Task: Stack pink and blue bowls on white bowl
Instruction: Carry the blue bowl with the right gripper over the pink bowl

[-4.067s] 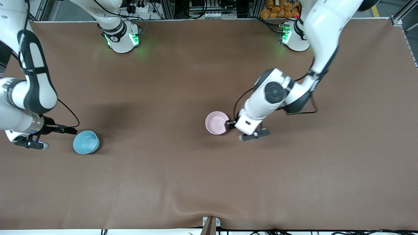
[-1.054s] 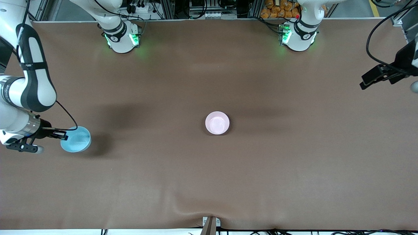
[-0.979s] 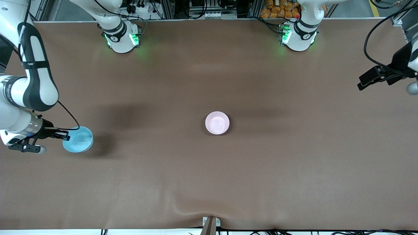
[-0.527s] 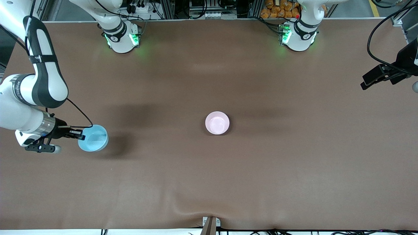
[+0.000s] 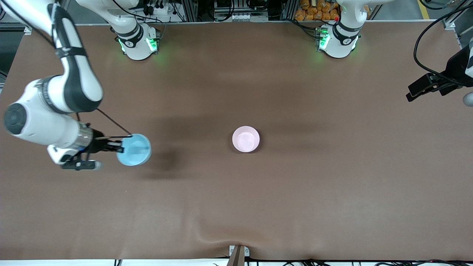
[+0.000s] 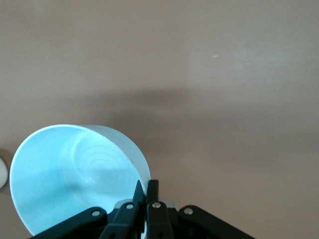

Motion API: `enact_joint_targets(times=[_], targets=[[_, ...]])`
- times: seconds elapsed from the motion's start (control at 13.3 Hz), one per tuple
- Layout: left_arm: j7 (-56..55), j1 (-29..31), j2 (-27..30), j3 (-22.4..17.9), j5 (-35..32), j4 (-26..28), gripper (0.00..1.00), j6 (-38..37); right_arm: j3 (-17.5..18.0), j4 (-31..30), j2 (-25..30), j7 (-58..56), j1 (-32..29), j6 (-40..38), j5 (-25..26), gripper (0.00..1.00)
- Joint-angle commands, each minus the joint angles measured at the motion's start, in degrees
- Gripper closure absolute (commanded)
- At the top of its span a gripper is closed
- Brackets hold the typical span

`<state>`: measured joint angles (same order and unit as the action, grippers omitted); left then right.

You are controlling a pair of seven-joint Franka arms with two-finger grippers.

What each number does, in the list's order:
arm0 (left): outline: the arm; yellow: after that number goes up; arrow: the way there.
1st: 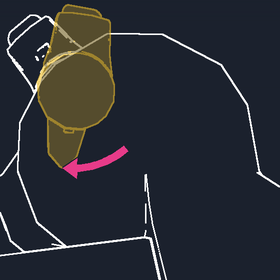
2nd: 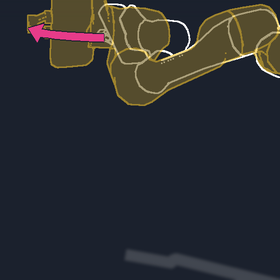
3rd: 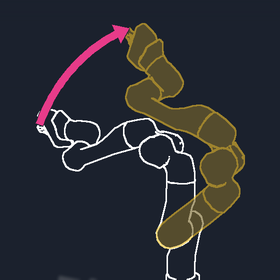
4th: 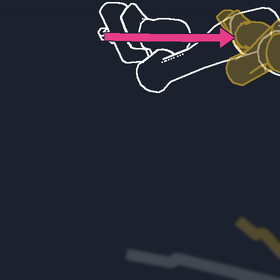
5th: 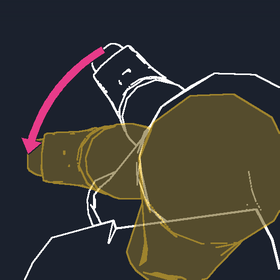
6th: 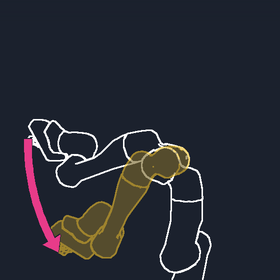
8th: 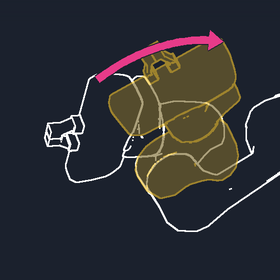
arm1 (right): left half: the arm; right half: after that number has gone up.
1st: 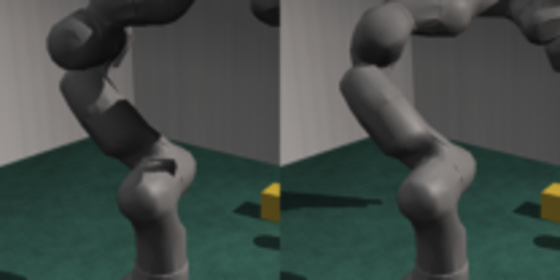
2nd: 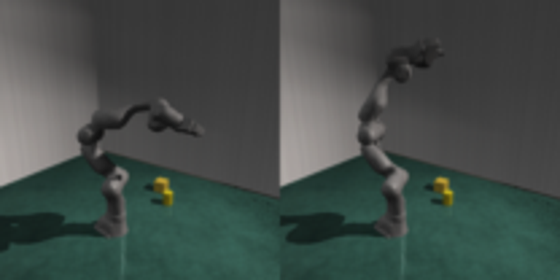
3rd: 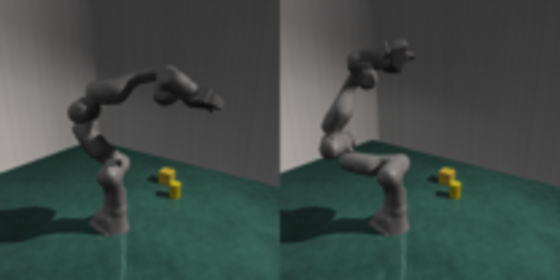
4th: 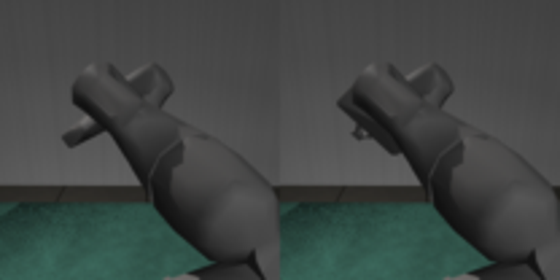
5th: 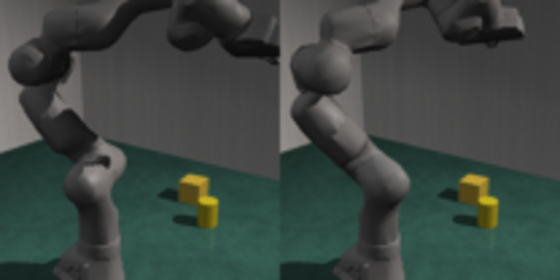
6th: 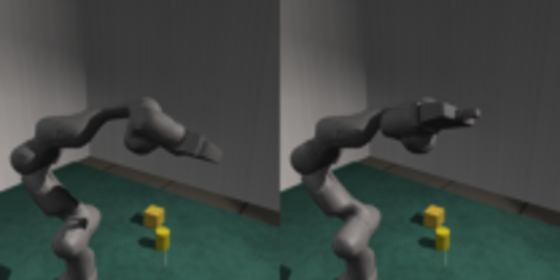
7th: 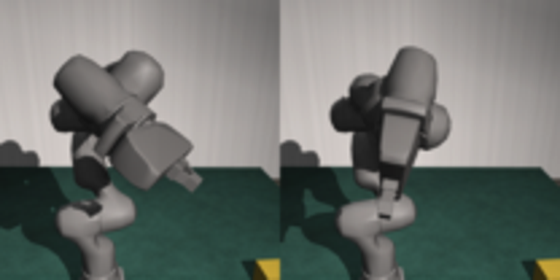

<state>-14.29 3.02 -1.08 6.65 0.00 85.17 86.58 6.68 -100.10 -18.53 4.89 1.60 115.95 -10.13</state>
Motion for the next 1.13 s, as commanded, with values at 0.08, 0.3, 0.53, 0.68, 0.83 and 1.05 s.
enact_joint_targets(times=[0.08, 0.3, 0.53, 0.68, 0.83, 1.05], targets=[[3.5, -0.5, 0.1, 0.0, -0.6, 0.4, 0.00, -1.5, -0.4, 0.2, 1.3, 8.1, 8.5, -0.9, -0.7, 1.00], [6.3, -0.4, 0.4, 0.0, -0.8, 1.3, 0.00, -2.0, -0.4, 0.4, 1.2, 18.1, 16.7, -0.4, -0.7, 1.00], [6.8, -0.2, 0.9, 0.0, -0.9, 1.7, 0.00, -1.9, -0.5, 0.9, 0.6, 23.6, 21.3, 1.7, -2.6, 1.00], [7.7, 0.0, 1.1, 0.0, -0.9, 2.0, 0.00, -1.6, -0.5, 1.0, 0.3, 25.9, 22.3, 2.7, -2.8, 1.00], [8.2, 0.0, 1.3, 0.0, -1.4, 2.0, 0.00, -1.4, -0.5, 1.0, 0.1, 26.6, 22.8, 3.8, -5.5, 1.00], [9.9, 0.0, 1.5, 0.0, -3.0, 2.1, 0.00, -1.0, -0.6, 0.8, -1.1, 29.4, 25.2, 7.4, -7.9, 1.00]])
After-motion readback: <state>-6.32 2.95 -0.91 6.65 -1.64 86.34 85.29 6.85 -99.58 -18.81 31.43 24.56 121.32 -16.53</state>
